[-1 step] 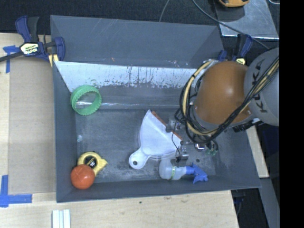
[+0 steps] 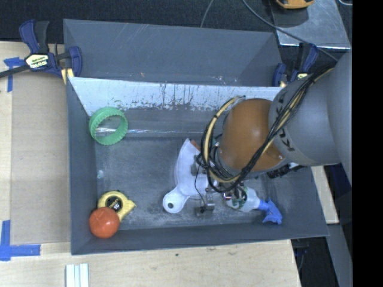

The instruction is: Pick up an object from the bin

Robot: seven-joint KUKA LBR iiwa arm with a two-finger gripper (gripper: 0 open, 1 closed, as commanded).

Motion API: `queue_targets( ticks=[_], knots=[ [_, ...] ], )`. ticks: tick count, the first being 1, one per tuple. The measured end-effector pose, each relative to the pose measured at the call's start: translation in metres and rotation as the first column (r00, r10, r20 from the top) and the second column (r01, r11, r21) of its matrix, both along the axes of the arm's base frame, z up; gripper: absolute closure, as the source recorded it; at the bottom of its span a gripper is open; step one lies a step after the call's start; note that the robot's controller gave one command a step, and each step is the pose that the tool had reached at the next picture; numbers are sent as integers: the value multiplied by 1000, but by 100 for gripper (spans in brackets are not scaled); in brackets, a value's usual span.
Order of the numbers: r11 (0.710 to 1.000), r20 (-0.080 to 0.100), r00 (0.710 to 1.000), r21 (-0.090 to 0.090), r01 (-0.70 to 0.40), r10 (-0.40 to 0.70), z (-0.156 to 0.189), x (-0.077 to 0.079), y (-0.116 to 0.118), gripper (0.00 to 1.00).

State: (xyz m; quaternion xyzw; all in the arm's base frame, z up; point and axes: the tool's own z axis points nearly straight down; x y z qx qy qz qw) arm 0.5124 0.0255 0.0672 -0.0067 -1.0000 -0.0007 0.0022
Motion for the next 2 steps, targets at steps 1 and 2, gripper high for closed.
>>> queue_targets(
  ticks=[1,2],
  knots=[
    [978,1,978,1,-207,207,3,-14,2,0],
    [979,2,979,0,-205,205,4,-14,2,100]
  ],
)
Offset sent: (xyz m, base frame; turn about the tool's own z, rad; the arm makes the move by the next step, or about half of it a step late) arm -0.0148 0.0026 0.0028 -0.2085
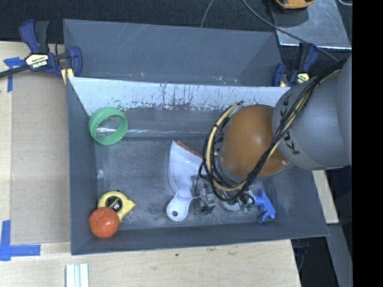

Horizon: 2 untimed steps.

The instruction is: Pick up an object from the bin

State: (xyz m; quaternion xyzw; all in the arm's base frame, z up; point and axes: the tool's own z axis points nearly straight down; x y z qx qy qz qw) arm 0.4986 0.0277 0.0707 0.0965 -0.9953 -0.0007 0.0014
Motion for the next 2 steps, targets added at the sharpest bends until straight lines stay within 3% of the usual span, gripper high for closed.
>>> queue_targets(
  ticks=[1,2],
  knots=[
    [1000,-5,1000,-1,-11,11,58,57,-2,100],
    [1000,6,1000,-1,22,-22,142,76,2,100]
  ],
)
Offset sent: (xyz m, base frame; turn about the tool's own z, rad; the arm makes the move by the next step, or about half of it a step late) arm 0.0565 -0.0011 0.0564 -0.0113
